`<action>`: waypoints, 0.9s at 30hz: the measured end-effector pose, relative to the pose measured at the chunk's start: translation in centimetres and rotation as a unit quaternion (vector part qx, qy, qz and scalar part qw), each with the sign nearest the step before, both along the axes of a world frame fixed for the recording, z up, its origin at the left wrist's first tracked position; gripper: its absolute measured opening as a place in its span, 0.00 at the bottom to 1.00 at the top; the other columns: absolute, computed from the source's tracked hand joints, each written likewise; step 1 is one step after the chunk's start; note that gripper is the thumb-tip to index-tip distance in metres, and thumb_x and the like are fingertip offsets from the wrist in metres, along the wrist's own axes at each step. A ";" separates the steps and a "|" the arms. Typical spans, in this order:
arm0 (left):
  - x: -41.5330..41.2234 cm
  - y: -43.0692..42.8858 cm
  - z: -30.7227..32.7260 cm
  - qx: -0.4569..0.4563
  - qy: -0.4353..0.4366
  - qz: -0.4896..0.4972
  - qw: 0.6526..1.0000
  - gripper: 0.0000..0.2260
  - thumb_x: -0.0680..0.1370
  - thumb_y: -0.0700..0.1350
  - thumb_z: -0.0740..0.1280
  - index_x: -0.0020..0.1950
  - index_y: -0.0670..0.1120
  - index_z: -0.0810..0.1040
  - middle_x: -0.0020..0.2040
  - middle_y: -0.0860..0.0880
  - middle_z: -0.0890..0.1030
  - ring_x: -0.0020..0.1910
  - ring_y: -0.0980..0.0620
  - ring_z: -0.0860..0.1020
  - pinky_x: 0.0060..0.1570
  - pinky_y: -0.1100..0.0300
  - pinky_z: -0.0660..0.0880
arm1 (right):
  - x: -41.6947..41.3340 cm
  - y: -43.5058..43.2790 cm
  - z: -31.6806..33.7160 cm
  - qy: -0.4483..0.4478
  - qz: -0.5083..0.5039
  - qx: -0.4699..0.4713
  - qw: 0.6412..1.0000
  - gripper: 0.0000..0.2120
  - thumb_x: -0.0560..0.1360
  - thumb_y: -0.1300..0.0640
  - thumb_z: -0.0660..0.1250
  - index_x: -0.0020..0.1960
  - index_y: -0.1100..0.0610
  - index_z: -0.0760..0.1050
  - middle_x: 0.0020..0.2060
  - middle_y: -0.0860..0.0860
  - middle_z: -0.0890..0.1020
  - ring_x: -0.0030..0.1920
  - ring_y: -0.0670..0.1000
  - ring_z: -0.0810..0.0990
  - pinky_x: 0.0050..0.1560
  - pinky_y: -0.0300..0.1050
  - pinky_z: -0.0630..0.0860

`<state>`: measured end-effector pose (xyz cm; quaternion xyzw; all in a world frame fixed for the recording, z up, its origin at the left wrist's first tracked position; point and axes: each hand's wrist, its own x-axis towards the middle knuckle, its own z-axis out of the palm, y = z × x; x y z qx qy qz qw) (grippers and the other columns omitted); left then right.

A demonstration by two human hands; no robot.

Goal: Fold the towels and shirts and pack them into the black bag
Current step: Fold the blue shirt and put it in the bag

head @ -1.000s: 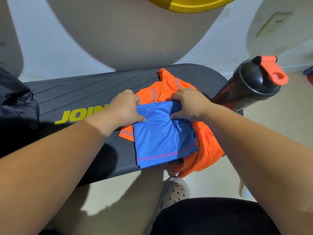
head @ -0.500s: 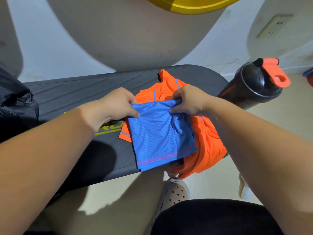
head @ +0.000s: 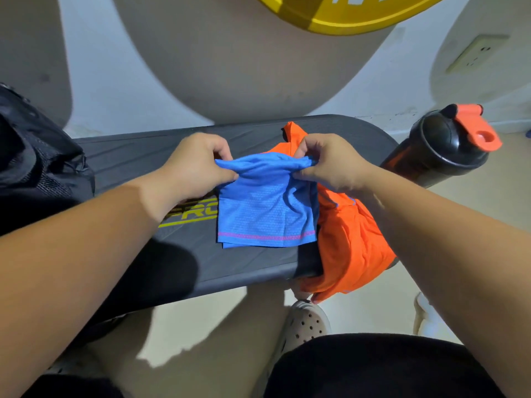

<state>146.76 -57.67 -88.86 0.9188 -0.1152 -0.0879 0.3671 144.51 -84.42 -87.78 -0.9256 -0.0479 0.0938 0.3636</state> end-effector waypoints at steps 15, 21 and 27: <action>-8.6 2.0 -5.1 0.133 -0.143 -0.236 0.952 0.09 0.64 0.36 0.72 0.39 0.49 0.78 0.44 0.52 0.78 0.45 0.45 0.77 0.43 0.52 0.75 | -8.5 1.2 -0.7 -0.032 0.237 -0.264 0.935 0.18 0.62 0.41 0.60 0.44 0.49 0.80 0.42 0.48 0.77 0.43 0.56 0.75 0.47 0.51 0.75; -8.7 1.1 -4.0 0.121 -0.136 -0.183 0.966 0.20 0.72 0.64 0.59 0.49 0.50 0.79 0.45 0.52 0.77 0.47 0.47 0.75 0.46 0.53 0.73 | -10.1 2.8 -1.0 -0.052 0.222 -0.272 0.935 0.20 0.77 0.36 0.55 0.48 0.50 0.76 0.38 0.52 0.81 0.41 0.57 0.77 0.45 0.50 0.72; -8.8 -1.9 -5.2 0.271 -0.122 -0.184 0.937 0.26 0.79 0.67 0.49 0.76 0.62 0.63 0.78 0.50 0.62 0.74 0.43 0.61 0.70 0.42 0.58 | -9.9 5.4 -1.3 -0.065 0.013 -0.289 0.955 0.14 0.77 0.44 0.66 0.54 0.53 0.73 0.43 0.55 0.83 0.45 0.61 0.80 0.39 0.49 0.71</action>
